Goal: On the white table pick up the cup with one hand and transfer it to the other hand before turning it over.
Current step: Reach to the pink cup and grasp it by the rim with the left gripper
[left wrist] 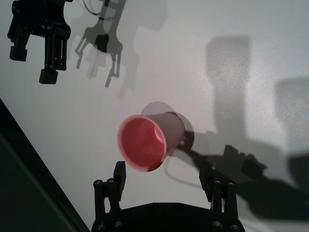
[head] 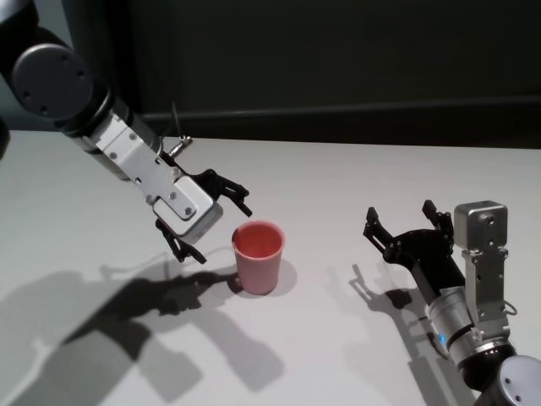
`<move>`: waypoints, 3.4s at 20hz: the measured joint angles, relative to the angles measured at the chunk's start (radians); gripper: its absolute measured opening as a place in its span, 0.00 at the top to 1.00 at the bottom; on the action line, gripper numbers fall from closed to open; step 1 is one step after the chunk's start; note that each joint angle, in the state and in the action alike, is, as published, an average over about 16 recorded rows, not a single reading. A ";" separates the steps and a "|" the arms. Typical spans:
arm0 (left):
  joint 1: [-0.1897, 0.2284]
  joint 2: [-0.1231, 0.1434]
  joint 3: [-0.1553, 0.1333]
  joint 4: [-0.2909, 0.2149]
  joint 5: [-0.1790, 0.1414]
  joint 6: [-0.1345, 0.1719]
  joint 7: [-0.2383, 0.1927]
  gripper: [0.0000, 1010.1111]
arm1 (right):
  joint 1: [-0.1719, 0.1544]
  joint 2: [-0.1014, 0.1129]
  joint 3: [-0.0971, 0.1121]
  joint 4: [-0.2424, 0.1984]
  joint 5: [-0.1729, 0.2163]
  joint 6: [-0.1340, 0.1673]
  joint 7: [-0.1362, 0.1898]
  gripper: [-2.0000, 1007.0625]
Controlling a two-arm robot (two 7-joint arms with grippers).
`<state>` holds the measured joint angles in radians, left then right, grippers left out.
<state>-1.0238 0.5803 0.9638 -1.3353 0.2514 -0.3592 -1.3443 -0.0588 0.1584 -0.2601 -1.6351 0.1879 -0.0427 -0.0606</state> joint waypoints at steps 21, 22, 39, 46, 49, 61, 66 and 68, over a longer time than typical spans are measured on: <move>-0.026 -0.032 0.064 0.060 0.018 -0.038 0.040 0.01 | 0.000 0.000 0.000 0.000 0.000 0.000 0.000 0.01; -0.027 -0.033 0.067 0.061 0.018 -0.040 0.042 0.01 | 0.000 0.000 0.000 0.000 0.000 0.000 0.000 0.01; -0.044 -0.048 0.138 0.085 0.083 -0.104 0.092 0.01 | 0.000 0.000 0.000 0.000 0.000 0.000 0.000 0.00; -0.055 -0.061 0.166 0.104 0.117 -0.127 0.116 0.01 | 0.000 0.000 0.000 0.000 0.000 0.000 0.000 0.00; -0.057 -0.065 0.173 0.109 0.117 -0.129 0.121 0.01 | 0.000 0.000 0.000 0.000 0.000 0.000 0.000 0.00; -0.057 -0.071 0.204 0.110 0.109 -0.126 0.140 0.01 | 0.000 0.000 0.000 0.000 0.000 0.000 0.000 0.01; -0.060 -0.071 0.220 0.109 0.120 -0.132 0.151 0.01 | 0.000 0.000 0.000 0.000 0.000 0.000 0.000 0.00; -0.063 -0.071 0.227 0.110 0.124 -0.135 0.156 0.01 | 0.000 0.000 0.000 0.000 0.000 0.000 0.000 0.00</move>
<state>-1.0868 0.5094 1.1906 -1.2252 0.3757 -0.4940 -1.1887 -0.0587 0.1584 -0.2601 -1.6351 0.1879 -0.0427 -0.0606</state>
